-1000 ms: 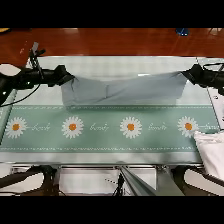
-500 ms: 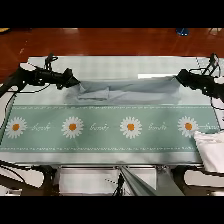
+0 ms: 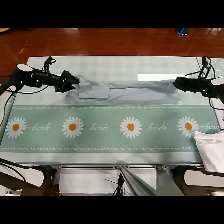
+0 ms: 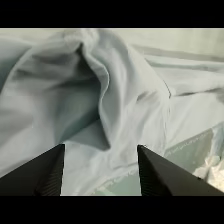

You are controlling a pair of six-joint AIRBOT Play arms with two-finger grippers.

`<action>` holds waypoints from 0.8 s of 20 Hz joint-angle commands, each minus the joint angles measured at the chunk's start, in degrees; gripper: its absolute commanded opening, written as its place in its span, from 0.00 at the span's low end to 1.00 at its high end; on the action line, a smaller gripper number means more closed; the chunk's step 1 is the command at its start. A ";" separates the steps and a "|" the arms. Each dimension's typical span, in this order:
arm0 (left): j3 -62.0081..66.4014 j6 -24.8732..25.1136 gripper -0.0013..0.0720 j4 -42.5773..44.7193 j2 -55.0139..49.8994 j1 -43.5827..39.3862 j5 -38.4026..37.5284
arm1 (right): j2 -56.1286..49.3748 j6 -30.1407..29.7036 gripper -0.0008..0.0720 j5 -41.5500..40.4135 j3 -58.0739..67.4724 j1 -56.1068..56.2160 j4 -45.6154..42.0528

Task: Fold the shirts.

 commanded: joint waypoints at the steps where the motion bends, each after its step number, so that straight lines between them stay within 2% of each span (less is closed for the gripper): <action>1: 0.96 0.02 0.74 0.00 0.09 3.30 -7.04 | 4.74 6.58 0.59 3.63 0.02 0.02 -24.22; 2: 1.33 0.00 0.74 -0.02 0.09 4.22 -8.57 | 6.51 13.27 0.65 2.47 0.02 -0.13 -32.00; 4: 1.92 0.02 0.74 -0.04 0.13 5.27 -10.99 | 8.96 26.14 0.65 -0.28 0.04 -1.70 -40.87; 6: 1.92 0.07 0.74 -0.04 0.33 5.35 -11.74 | 9.11 34.07 0.67 -1.14 0.02 -4.68 -39.39; 8: 1.90 0.76 0.74 -1.07 0.35 5.07 -11.87 | 6.71 32.52 0.69 0.92 0.02 -7.61 -28.22; 10: 1.92 1.57 0.74 -1.75 0.35 4.55 -11.89 | 3.23 22.97 0.69 2.40 0.02 -9.25 -13.09; 12: 1.90 2.25 0.74 -1.73 0.35 3.89 -11.87 | -0.42 16.74 0.69 2.40 0.02 -9.35 0.17; 16: 1.92 3.74 0.74 -2.29 0.35 2.91 -11.76 | -7.63 10.21 0.69 2.73 0.02 -8.52 17.62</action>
